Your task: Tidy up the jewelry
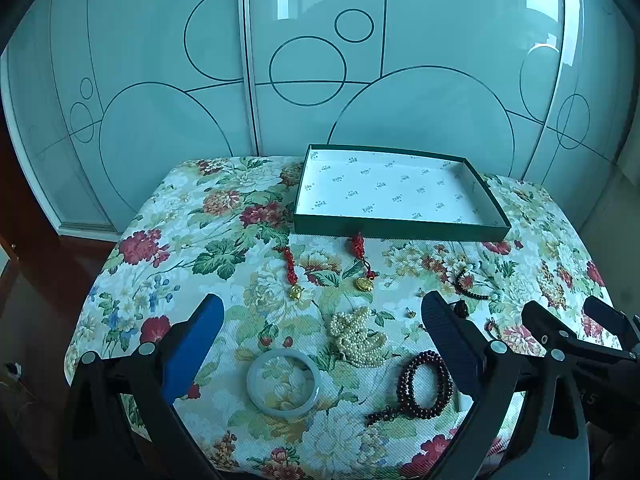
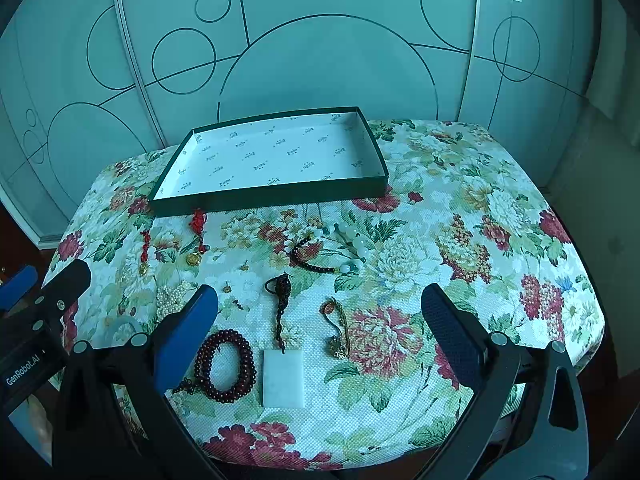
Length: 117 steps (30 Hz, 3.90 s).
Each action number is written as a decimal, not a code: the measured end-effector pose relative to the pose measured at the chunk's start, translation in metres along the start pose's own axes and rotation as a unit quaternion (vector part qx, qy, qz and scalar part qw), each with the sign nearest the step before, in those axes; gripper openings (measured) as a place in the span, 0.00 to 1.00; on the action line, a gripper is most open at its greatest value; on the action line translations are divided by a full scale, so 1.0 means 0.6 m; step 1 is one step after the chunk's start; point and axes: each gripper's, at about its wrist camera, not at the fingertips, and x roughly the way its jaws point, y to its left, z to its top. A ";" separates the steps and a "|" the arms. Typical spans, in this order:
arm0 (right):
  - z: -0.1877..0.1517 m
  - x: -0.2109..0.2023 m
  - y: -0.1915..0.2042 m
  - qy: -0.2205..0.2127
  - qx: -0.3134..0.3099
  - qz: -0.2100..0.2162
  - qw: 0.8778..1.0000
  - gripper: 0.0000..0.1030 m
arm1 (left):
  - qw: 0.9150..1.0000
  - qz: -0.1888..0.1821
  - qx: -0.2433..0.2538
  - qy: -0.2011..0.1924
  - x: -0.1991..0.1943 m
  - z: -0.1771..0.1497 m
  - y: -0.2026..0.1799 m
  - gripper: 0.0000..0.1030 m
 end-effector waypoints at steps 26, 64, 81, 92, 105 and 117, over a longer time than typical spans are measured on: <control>-0.002 -0.001 0.001 0.000 0.000 0.000 1.000 0.98 | 1.000 0.001 0.000 0.006 0.001 -0.004 0.006 0.95; -0.003 0.001 0.000 0.001 0.001 0.000 1.000 0.98 | 1.000 0.004 0.003 0.011 0.004 -0.003 0.004 0.95; -0.018 0.049 -0.051 0.024 0.024 -0.026 0.999 0.98 | 0.999 0.017 -0.011 0.045 0.057 -0.015 0.032 0.95; -0.007 0.131 -0.084 0.053 0.032 -0.032 0.998 0.69 | 0.997 0.040 -0.021 0.066 0.116 -0.022 0.066 0.95; 0.037 0.221 -0.089 0.072 0.027 -0.023 0.997 0.42 | 0.994 0.056 -0.035 0.083 0.175 0.003 0.084 0.95; 0.039 0.239 -0.080 0.061 -0.001 -0.043 0.997 0.21 | 0.994 0.052 -0.038 0.090 0.198 0.006 0.081 0.95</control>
